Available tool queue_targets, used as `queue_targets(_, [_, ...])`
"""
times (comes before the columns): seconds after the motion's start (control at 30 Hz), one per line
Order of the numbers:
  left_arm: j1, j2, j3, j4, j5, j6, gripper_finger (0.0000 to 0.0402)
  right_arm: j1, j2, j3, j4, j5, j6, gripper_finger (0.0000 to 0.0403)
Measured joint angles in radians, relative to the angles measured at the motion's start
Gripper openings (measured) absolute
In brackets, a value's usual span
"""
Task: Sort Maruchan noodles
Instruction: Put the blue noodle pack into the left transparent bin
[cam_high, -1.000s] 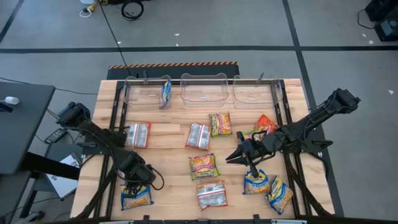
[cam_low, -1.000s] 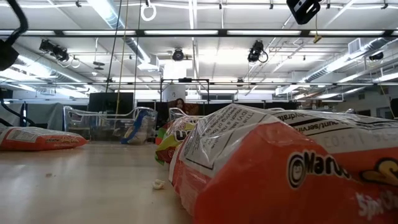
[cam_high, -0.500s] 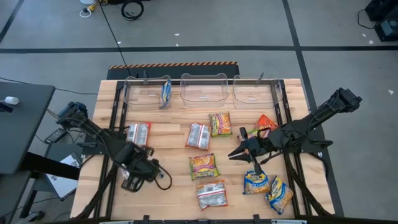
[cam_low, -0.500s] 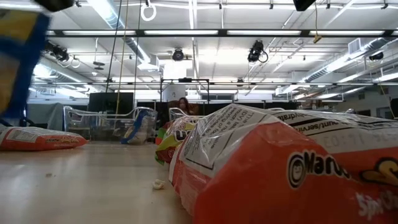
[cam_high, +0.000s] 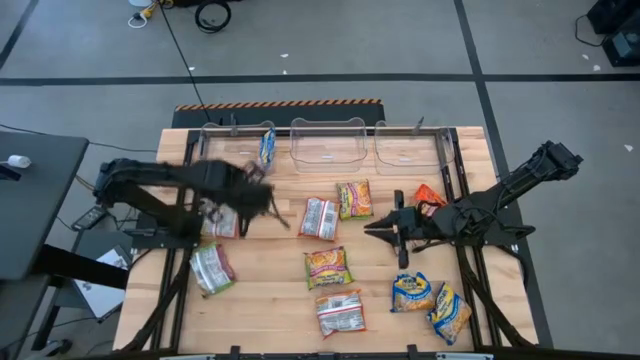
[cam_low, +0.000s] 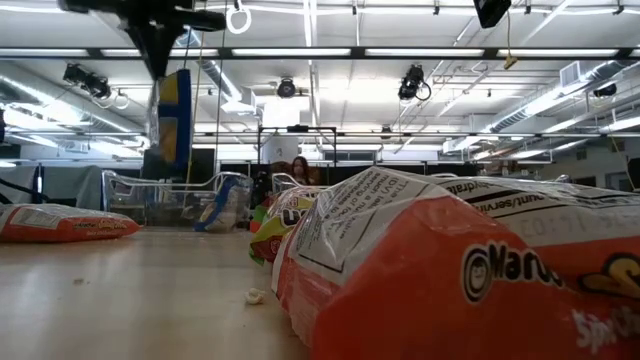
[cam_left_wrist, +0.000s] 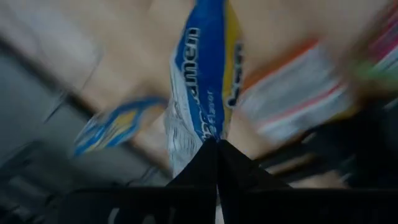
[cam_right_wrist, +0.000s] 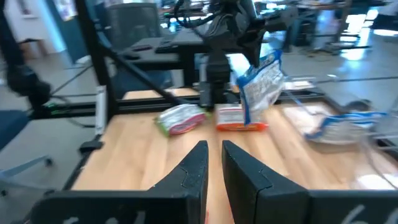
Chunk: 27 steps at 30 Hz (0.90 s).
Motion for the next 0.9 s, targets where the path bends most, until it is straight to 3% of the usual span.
queue_targets(0.07, [0.087, -0.008, 0.000, 0.001, -0.048, 0.122, 0.0001, 0.000, 0.000, 0.000, 0.001, 0.041, 0.011, 0.0053])
queue_targets(0.27, [0.370, -0.012, 0.000, 0.021, -0.067, 0.384, 0.0000, -0.007, 0.001, 0.000, 0.009, 0.138, 0.011, 0.0053])
queue_targets(0.43, [0.553, -0.012, -0.001, 0.228, -0.115, 0.655, 0.0000, -0.041, 0.001, 0.000, 0.003, 0.148, -0.024, 0.0053])
queue_targets(0.53, [0.632, -0.003, -0.001, 0.288, -0.117, 0.791, 0.0000, -0.067, 0.001, 0.000, -0.002, 0.148, -0.057, 0.0053])
queue_targets(0.77, [0.786, 0.000, -0.082, 0.368, -0.060, 0.884, 0.0000, -0.136, 0.001, 0.000, 0.001, 0.147, -0.112, 0.0053])
queue_targets(0.9, [0.813, 0.006, -0.180, 0.559, -0.045, 0.965, 0.0000, -0.161, 0.001, 0.000, 0.001, 0.146, -0.154, 0.0053])
